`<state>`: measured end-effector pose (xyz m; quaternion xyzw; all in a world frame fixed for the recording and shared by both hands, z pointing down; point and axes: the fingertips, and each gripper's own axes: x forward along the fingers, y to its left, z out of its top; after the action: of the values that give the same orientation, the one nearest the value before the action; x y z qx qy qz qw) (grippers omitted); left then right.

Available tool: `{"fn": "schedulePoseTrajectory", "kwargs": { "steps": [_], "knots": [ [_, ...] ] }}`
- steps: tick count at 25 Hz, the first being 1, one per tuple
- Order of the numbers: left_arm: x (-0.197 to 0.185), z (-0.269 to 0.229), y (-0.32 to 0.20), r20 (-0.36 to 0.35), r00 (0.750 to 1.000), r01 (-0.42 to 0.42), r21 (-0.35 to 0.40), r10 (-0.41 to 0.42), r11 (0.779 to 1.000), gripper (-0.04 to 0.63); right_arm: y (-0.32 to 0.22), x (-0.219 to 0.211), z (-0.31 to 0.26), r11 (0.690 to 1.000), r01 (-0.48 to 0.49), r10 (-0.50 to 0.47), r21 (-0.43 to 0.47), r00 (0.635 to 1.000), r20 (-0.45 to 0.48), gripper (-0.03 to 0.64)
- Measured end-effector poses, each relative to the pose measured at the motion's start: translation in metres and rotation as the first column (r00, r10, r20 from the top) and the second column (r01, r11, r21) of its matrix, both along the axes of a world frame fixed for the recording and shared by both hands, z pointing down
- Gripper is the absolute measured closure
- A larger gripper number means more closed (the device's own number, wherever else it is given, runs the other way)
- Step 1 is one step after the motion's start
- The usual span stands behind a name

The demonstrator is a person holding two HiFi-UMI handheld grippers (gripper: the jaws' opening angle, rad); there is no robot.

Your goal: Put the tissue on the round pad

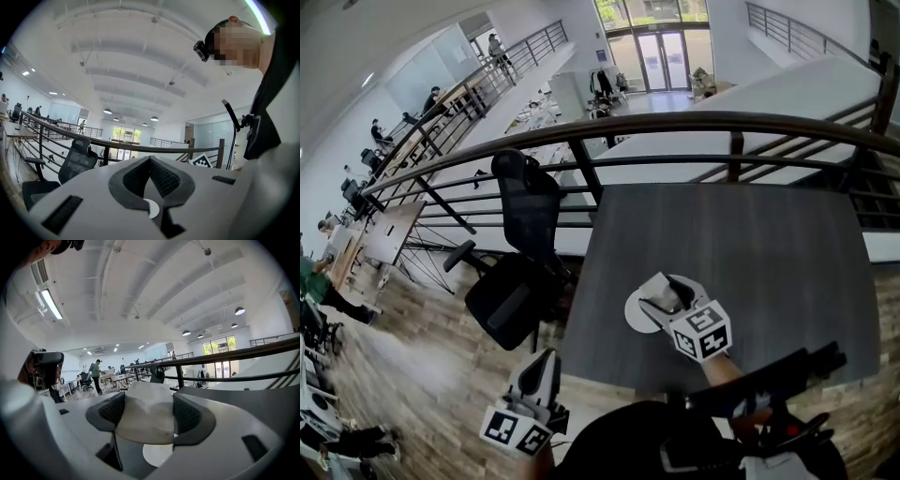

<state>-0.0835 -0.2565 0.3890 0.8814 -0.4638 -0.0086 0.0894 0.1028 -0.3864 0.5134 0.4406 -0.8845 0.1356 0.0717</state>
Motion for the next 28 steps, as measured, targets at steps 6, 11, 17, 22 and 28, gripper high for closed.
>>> {"fn": "schedulePoseTrajectory", "kwargs": {
  "steps": [6, 11, 17, 22, 28],
  "knots": [
    [-0.003, -0.005, -0.002, 0.012, 0.999, 0.045, -0.005, -0.045, 0.999, 0.591, -0.010, -0.005, 0.042, 0.997, 0.018, -0.020, -0.073, 1.000, -0.024, 0.291],
    [-0.001, -0.009, -0.004, 0.034, 0.997, 0.063, 0.006, -0.063, 0.998, 0.591, -0.017, -0.005, 0.074, 0.992, 0.029, -0.037, -0.121, 0.998, -0.058, 0.291],
    [0.007, -0.011, 0.004, 0.051, 0.996, 0.077, -0.018, -0.076, 0.997, 0.591, -0.016, -0.003, 0.104, 0.984, 0.052, -0.066, -0.170, 0.995, -0.079, 0.291],
    [0.003, -0.009, 0.002, 0.053, 0.993, 0.112, -0.031, -0.110, 0.993, 0.591, -0.021, -0.007, 0.126, 0.977, 0.067, -0.090, -0.201, 0.990, -0.106, 0.291],
    [-0.003, -0.008, 0.009, 0.058, 0.988, 0.149, -0.038, -0.146, 0.988, 0.591, -0.020, -0.015, 0.155, 0.967, 0.085, -0.121, -0.240, 0.982, -0.142, 0.291]
  ]
}}
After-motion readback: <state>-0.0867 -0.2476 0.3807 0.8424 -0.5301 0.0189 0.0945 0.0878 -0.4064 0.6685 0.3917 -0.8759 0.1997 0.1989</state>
